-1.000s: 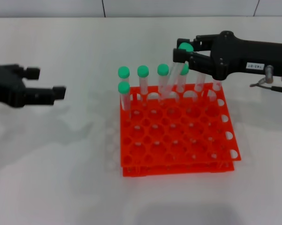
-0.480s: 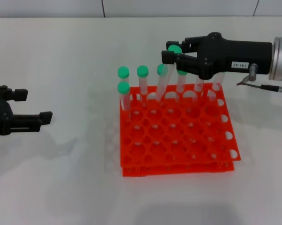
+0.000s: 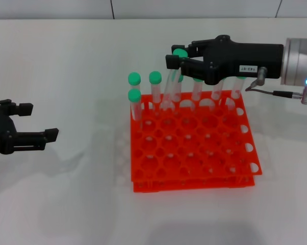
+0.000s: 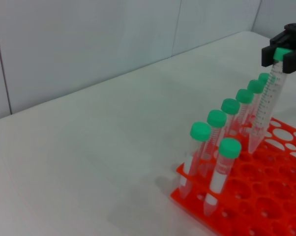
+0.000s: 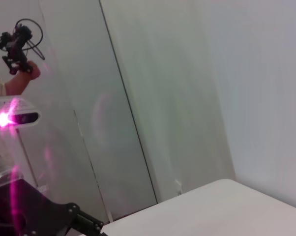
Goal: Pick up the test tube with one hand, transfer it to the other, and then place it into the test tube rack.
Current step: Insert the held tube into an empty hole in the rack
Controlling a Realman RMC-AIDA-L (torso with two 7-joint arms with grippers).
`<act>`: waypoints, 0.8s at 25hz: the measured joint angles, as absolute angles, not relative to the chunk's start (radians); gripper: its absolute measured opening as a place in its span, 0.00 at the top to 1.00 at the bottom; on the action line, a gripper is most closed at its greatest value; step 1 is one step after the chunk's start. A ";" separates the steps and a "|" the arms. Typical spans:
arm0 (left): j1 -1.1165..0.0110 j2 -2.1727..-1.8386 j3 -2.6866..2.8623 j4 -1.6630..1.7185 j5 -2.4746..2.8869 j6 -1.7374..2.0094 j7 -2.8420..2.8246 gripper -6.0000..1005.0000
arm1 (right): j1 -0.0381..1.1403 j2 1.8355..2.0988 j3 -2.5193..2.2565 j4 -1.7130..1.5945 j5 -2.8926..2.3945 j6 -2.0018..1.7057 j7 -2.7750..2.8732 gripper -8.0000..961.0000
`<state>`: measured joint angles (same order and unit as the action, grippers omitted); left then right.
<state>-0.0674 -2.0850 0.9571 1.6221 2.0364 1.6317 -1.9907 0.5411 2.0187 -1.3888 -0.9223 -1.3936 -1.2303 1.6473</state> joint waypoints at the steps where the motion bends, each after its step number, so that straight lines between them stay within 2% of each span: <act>1: -0.067 -2.085 0.958 1.619 2.036 1.629 -1.985 0.13 | 0.539 2.019 -1.398 -0.930 -1.394 -1.222 1.648 0.73; 20: -0.078 -2.085 0.968 1.613 2.042 1.612 -1.964 0.13 | 0.518 2.024 -1.550 -0.998 -1.359 -1.035 1.661 0.73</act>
